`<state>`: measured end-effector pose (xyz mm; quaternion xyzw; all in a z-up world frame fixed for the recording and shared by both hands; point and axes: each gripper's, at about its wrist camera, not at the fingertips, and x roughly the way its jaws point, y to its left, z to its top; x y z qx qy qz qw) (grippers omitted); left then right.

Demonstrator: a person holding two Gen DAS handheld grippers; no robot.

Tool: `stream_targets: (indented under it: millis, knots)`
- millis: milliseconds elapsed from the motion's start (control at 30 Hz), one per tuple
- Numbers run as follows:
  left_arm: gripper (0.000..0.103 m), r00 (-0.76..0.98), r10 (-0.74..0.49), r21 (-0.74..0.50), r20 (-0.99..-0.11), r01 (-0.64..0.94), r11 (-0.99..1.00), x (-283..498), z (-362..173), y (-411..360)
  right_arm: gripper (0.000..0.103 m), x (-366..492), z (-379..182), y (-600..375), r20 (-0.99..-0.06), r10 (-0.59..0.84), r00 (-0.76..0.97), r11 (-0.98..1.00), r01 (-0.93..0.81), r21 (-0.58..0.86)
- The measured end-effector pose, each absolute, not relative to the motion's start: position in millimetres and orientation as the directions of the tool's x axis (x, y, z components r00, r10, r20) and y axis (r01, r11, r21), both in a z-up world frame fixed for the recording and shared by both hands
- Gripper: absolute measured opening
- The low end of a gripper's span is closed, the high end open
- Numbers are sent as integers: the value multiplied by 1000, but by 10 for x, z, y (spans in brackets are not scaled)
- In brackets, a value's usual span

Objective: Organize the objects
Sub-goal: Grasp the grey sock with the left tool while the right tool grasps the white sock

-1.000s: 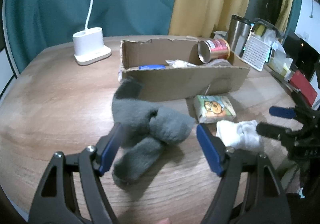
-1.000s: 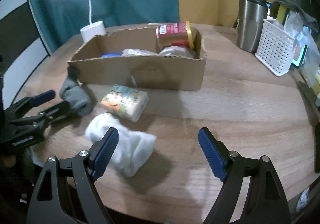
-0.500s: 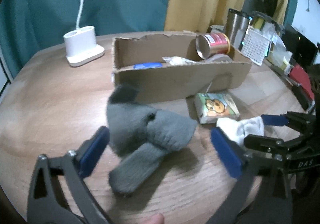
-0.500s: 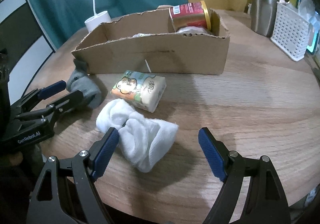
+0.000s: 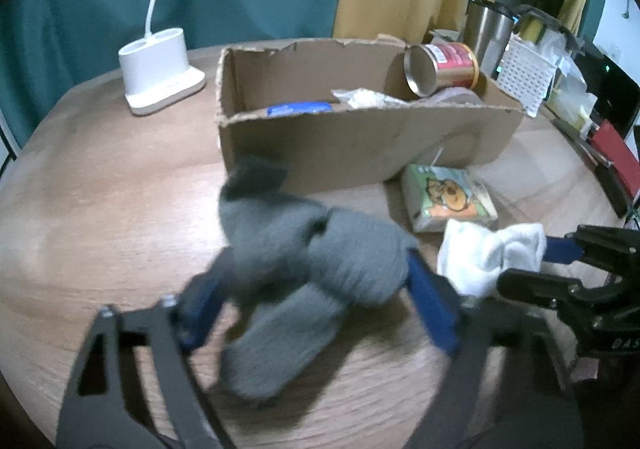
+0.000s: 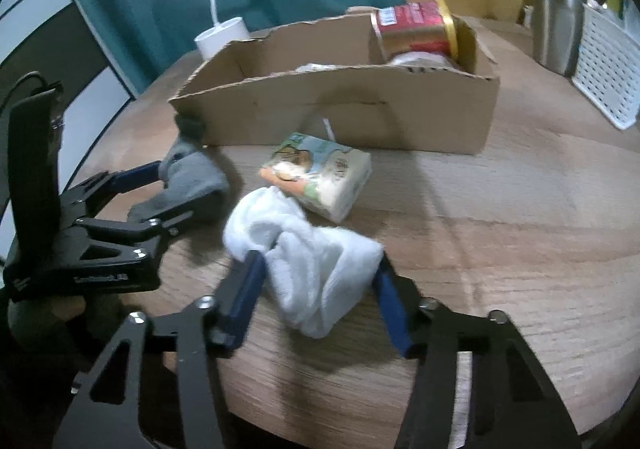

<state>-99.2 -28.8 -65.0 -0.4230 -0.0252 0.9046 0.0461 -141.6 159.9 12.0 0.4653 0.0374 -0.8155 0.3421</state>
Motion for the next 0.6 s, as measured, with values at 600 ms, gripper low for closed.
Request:
stream_targets:
  millis: [600]
  knots:
    - [69,-692,91,-92,-716,-36,-995,-770,-420,-296,29,-1356,349,1688,-748,-552,-368,-732,644,223]
